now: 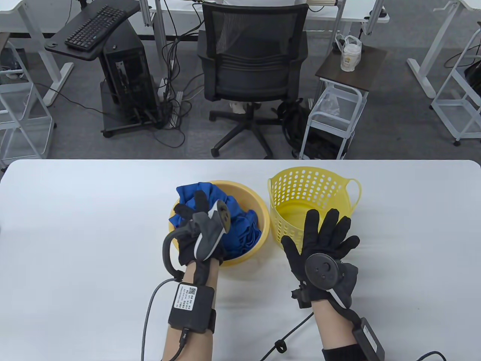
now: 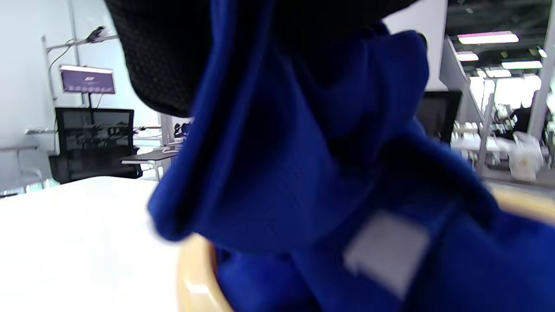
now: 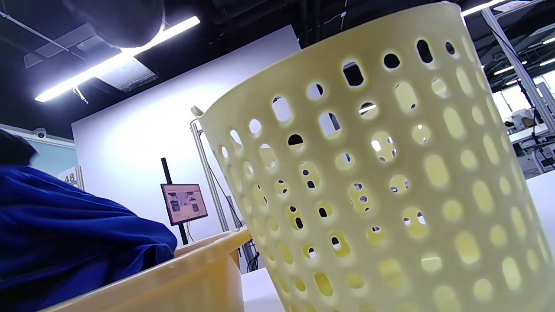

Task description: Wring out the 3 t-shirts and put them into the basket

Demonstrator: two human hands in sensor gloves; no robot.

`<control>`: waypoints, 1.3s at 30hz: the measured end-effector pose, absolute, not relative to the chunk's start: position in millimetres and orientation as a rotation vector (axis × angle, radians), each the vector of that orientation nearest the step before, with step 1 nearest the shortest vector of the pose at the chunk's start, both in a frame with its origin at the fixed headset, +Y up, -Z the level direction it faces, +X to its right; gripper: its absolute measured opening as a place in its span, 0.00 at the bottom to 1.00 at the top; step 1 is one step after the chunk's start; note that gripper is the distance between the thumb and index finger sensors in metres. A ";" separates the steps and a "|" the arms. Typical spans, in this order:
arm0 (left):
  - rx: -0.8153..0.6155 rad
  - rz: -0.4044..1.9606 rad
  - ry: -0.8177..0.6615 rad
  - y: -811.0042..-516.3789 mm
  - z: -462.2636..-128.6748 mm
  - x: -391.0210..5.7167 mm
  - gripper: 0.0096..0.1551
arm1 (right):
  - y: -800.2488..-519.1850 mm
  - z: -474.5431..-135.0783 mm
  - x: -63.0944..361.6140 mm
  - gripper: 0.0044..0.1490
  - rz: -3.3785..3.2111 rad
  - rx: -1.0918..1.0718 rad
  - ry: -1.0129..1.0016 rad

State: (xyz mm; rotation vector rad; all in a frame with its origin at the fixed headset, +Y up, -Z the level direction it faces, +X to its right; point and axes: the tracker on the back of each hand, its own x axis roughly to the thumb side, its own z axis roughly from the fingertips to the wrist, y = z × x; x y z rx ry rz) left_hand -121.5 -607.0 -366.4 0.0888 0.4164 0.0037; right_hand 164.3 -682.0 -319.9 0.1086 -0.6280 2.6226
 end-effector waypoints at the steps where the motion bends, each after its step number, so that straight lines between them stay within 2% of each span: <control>1: 0.104 0.036 0.417 -593.4 -362.2 -129.4 0.40 | -681.9 -319.8 164.4 0.55 2.623 0.107 -0.629; 4: 0.171 0.093 0.425 -555.3 -349.0 -145.6 0.40 | -682.9 -320.0 163.6 0.55 2.633 0.102 -0.628; 7: 0.123 0.190 0.360 -521.9 -338.7 -154.4 0.40 | -682.7 -319.1 163.2 0.56 2.657 0.054 -0.645; 9: 0.175 0.374 0.274 -496.4 -327.2 -155.8 0.39 | -682.6 -318.6 160.7 0.58 2.638 0.101 -0.645; 13: 0.253 0.590 0.105 -459.5 -308.7 -150.6 0.37 | -681.0 -315.1 151.2 0.64 2.589 0.256 -0.684; 16: 0.328 0.796 -0.040 -434.3 -289.7 -139.9 0.36 | -682.5 -313.3 140.1 0.68 2.521 0.440 -0.680; 20: 0.383 1.093 -0.262 -403.9 -261.7 -115.0 0.35 | -685.4 -311.2 128.9 0.73 2.480 0.578 -0.676; 24: 0.347 1.210 -0.442 -385.0 -240.3 -83.9 0.35 | -684.9 -306.6 119.8 0.79 2.351 0.644 -0.652; 26: 0.285 1.287 -0.545 -379.1 -230.2 -67.8 0.35 | -683.8 -302.9 111.9 0.82 2.252 0.654 -0.591; 29: 0.169 1.360 -0.687 -376.2 -214.7 -47.0 0.35 | -682.2 -295.2 101.6 0.85 2.173 0.610 -0.567; 31: 0.087 1.396 -0.780 -379.0 -207.4 -37.2 0.35 | -682.4 -290.3 98.6 0.85 2.137 0.483 -0.575; 33: -0.040 1.465 -0.878 -383.3 -197.8 -28.9 0.35 | -684.7 -289.4 97.9 0.82 2.094 0.358 -0.473; 35: -0.020 1.459 -0.889 -384.1 -194.9 -33.4 0.35 | -688.9 -292.3 100.8 0.75 2.026 0.313 -0.394; 37: 0.022 1.463 -0.856 -382.5 -196.9 -49.9 0.35 | -690.6 -296.1 106.7 0.62 2.013 0.273 -0.350; 39: 0.135 1.516 -0.732 -379.9 -202.6 -87.2 0.34 | -693.8 -304.5 122.0 0.42 1.962 0.200 -0.356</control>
